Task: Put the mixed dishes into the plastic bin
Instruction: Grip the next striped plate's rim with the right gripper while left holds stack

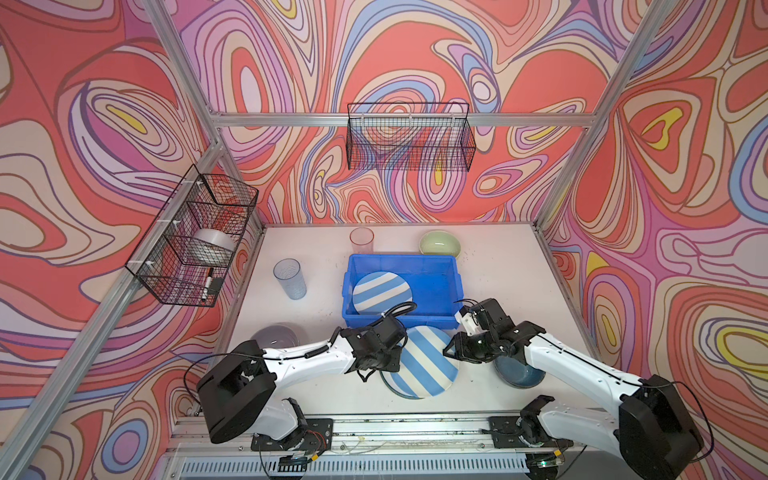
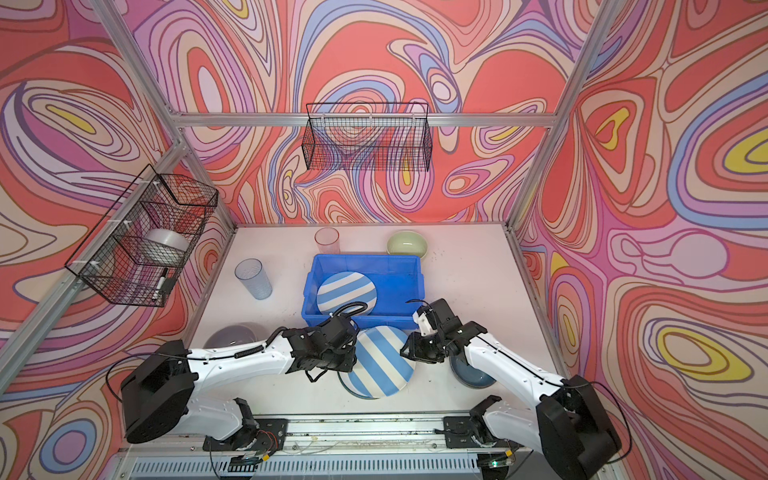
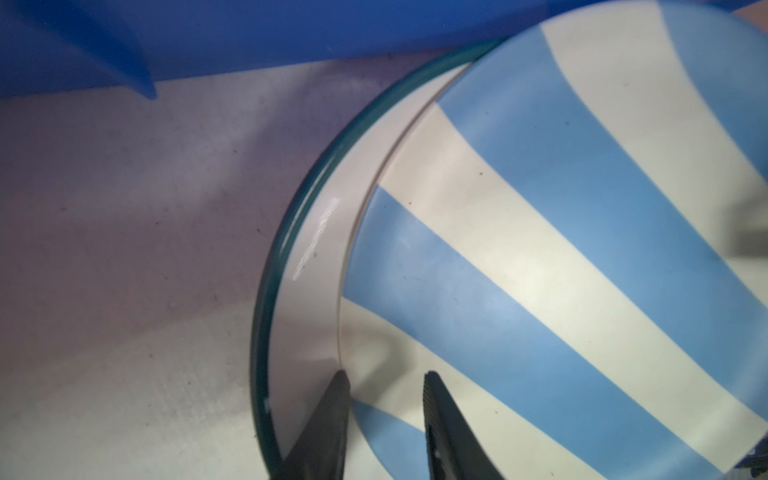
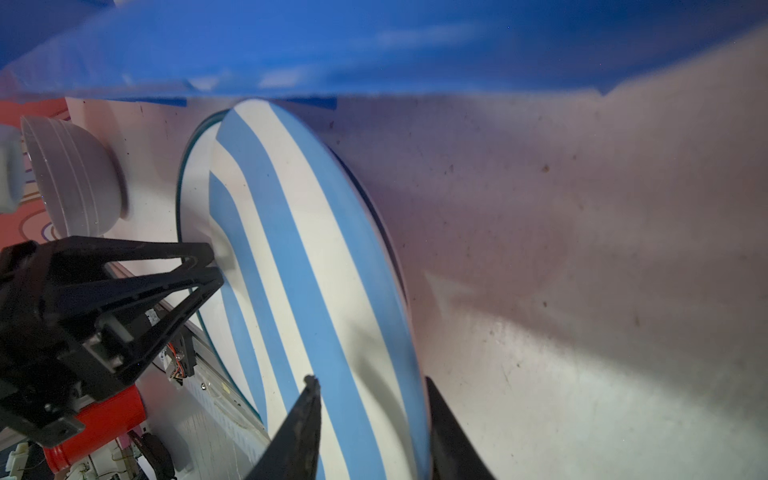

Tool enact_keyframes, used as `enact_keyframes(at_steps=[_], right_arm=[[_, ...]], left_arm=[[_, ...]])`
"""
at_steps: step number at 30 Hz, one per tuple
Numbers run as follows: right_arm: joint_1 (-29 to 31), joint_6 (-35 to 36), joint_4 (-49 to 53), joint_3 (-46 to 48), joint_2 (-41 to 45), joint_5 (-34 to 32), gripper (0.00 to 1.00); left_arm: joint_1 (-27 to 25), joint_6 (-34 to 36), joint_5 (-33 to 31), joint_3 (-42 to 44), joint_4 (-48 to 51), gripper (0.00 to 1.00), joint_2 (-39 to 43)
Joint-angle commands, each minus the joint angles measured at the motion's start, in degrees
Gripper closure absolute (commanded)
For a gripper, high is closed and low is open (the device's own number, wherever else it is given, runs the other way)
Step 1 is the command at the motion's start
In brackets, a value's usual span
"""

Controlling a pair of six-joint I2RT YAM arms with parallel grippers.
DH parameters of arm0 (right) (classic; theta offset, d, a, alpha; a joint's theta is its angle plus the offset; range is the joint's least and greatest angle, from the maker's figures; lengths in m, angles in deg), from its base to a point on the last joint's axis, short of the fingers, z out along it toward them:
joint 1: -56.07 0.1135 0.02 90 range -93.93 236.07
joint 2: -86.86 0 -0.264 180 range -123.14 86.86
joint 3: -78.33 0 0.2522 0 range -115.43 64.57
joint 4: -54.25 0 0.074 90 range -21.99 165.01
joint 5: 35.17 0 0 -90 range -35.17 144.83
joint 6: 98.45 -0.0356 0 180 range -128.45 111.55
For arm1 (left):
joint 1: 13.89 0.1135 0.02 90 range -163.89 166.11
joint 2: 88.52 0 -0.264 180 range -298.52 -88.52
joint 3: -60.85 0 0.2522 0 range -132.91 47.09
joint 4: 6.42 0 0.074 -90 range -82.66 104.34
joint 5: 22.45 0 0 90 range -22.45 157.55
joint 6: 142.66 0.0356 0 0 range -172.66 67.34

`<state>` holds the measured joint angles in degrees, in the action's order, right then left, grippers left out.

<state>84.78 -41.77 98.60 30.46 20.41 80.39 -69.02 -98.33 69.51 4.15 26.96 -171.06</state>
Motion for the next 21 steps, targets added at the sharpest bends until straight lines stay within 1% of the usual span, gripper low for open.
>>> enact_keyframes(at_steps=[1, 7, 13, 17, 21], right_arm=[[0.3, -0.1, 0.8, -0.1, 1.8, 0.7, 0.65], [0.3, 0.5, 2.5, -1.6, 3.5, 0.9, 0.77], [0.3, 0.9, 3.9, -1.8, 2.7, 0.2, 0.89], [0.3, 1.1, 4.8, -2.2, 2.9, -0.2, 0.92], [0.3, 1.6, 6.3, -2.8, 3.5, -0.3, 0.95]], left_arm=[[-0.5, -1.2, -0.6, -0.1, 1.8, 0.65, -2.1], [-1.0, -1.2, -0.7, -0.5, 1.1, 0.65, -2.7], [-1.2, -1.8, -1.4, -0.7, 1.1, 0.65, -1.3], [-1.1, -2.1, -2.2, -0.7, 1.6, 0.65, 0.9], [-1.2, -2.3, -3.5, -1.5, 4.2, 0.64, 3.6]])
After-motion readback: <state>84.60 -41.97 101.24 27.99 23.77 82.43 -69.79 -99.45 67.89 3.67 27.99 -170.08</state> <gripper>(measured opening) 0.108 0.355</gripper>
